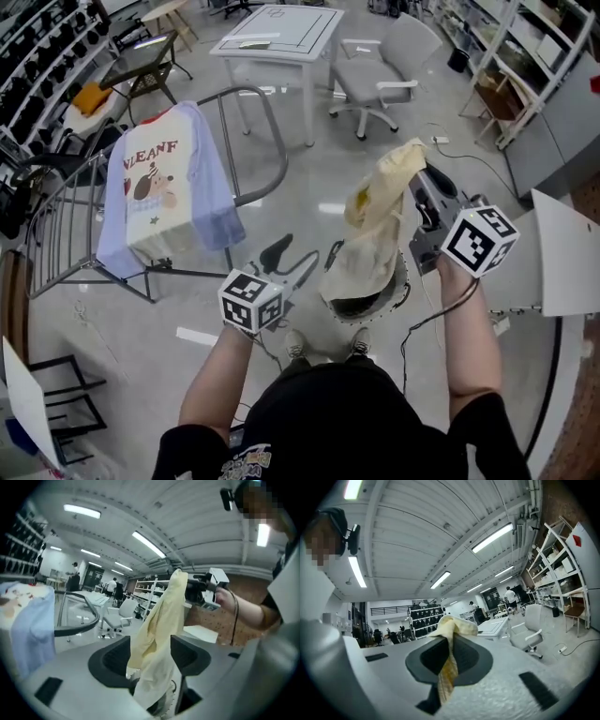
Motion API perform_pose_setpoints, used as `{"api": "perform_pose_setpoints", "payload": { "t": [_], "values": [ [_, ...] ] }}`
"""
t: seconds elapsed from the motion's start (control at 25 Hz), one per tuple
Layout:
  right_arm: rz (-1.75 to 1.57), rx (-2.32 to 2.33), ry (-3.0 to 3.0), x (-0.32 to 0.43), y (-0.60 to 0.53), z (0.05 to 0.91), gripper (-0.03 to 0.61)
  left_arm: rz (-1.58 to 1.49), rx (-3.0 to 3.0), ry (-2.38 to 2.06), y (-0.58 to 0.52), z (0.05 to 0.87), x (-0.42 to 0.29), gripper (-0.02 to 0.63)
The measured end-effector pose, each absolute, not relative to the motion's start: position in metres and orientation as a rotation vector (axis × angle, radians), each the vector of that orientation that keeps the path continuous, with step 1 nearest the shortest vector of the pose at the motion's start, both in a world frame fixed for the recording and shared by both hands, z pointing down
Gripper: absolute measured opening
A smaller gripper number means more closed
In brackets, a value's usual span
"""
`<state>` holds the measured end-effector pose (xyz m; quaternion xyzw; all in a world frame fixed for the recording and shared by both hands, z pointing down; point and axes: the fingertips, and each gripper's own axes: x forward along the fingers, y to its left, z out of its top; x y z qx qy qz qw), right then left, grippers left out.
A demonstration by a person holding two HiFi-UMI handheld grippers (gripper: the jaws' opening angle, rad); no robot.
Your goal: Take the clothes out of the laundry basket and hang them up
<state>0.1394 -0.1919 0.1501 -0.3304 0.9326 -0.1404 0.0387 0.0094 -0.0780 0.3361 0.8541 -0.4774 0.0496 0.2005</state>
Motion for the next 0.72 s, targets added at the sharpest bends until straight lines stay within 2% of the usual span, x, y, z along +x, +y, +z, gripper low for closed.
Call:
{"api": "perform_pose_setpoints", "payload": {
  "t": [0.36,0.72],
  "values": [
    [-0.292,-0.808,2.880,0.137,-0.151,0.093,0.018,0.306,2.452,-1.283,-0.102,0.363,0.062,0.241],
    [-0.228,-0.752,2.952,0.121,-0.124,0.092,0.018,0.471,2.553,-0.847,-0.071,0.410,0.118,0.274]
  ]
}}
